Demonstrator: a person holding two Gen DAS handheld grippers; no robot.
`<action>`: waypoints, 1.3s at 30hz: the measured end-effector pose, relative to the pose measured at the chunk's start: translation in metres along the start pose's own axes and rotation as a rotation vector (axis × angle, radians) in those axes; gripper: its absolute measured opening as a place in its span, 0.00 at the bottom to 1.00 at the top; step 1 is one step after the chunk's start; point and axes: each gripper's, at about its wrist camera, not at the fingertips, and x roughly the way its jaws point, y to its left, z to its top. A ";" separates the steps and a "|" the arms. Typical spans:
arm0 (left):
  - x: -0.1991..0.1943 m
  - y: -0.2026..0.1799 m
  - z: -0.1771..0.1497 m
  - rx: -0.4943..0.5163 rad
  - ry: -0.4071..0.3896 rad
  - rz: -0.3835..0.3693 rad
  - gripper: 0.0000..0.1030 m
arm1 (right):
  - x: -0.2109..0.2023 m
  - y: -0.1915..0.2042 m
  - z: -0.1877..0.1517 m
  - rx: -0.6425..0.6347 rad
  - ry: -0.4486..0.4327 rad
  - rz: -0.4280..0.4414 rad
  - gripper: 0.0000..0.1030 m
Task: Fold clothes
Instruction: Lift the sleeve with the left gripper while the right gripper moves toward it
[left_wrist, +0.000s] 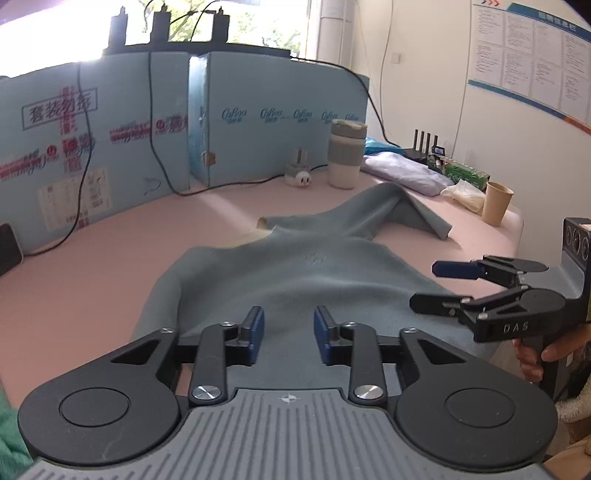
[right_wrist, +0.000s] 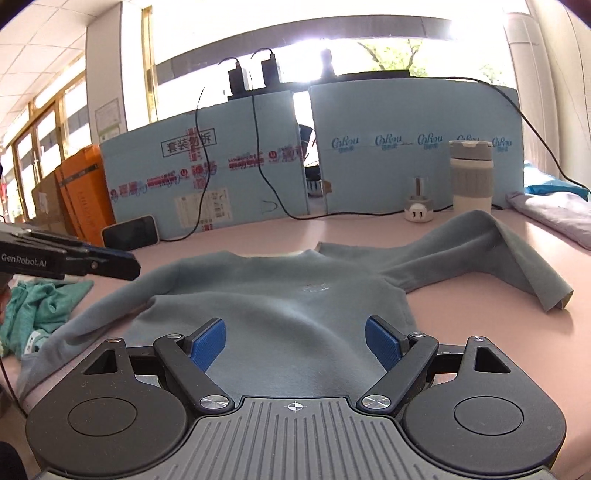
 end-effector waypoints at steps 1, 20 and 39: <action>-0.001 0.004 -0.006 -0.013 0.016 0.005 0.46 | 0.002 0.000 0.000 0.001 0.003 0.002 0.83; -0.056 0.020 -0.090 -0.161 0.119 -0.049 0.81 | 0.016 0.112 0.030 -0.281 -0.038 0.276 0.83; -0.121 0.030 -0.126 -0.195 0.125 0.054 0.93 | 0.022 0.211 0.010 -0.510 0.045 0.523 0.81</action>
